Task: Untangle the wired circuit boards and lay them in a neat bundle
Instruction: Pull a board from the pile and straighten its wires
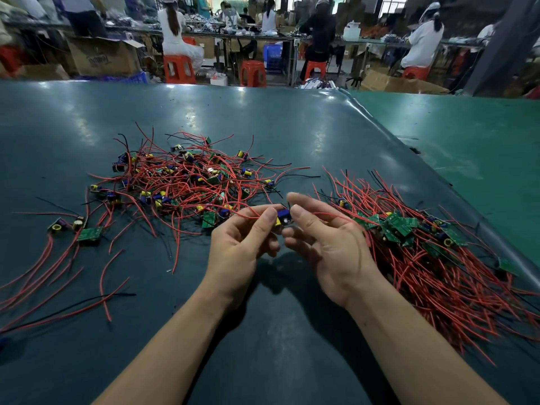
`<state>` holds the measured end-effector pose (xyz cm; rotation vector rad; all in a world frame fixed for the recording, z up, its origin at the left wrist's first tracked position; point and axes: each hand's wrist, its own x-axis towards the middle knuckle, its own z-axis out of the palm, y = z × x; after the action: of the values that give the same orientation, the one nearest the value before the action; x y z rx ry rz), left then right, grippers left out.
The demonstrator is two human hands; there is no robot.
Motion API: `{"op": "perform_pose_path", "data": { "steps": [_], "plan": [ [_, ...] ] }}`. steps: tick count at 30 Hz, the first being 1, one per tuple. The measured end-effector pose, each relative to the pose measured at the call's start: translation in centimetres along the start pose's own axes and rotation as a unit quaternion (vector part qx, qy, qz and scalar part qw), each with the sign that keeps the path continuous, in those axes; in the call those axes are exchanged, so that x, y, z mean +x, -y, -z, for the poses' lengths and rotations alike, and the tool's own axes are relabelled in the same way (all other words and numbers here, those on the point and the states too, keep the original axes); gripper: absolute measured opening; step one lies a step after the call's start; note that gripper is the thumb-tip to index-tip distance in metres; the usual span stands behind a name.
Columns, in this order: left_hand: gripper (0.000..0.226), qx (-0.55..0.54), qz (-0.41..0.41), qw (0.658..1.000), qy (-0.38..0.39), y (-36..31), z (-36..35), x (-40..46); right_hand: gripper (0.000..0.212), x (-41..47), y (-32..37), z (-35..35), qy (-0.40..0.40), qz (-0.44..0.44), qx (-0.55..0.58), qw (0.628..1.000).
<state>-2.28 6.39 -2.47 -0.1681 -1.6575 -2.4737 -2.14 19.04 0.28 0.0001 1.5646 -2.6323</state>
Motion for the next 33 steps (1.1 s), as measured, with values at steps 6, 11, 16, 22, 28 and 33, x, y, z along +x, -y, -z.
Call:
{"op": "perform_pose_path", "data": {
  "steps": [6,11,16,22,28,33],
  "plan": [
    [0.024,-0.002,0.015,1.000,-0.008,0.32,-0.07,0.00,0.036,0.03,-0.15,-0.18,-0.012,-0.077,0.048,0.996],
    [0.021,0.009,0.000,1.000,-0.005,0.09,-0.02,-0.13,0.025,0.12,0.21,-0.03,-0.034,-0.120,0.069,0.990],
    [0.023,-0.016,0.049,0.998,0.026,-0.23,0.07,-0.10,0.026,0.00,0.39,0.12,0.005,-0.097,0.004,0.995],
    [0.023,-0.057,0.078,0.994,0.049,-0.44,-0.18,-0.09,0.025,-0.04,0.56,0.40,0.047,-0.076,-0.013,0.996],
    [0.027,-0.018,0.015,0.999,0.046,-0.14,-0.15,-0.09,0.014,0.33,0.19,0.37,-0.052,0.020,-0.050,0.997],
    [0.020,0.009,-0.042,0.999,0.002,0.13,-0.27,-0.02,0.018,0.61,-0.35,0.19,-0.119,0.096,-0.064,0.986]
  ]
}}
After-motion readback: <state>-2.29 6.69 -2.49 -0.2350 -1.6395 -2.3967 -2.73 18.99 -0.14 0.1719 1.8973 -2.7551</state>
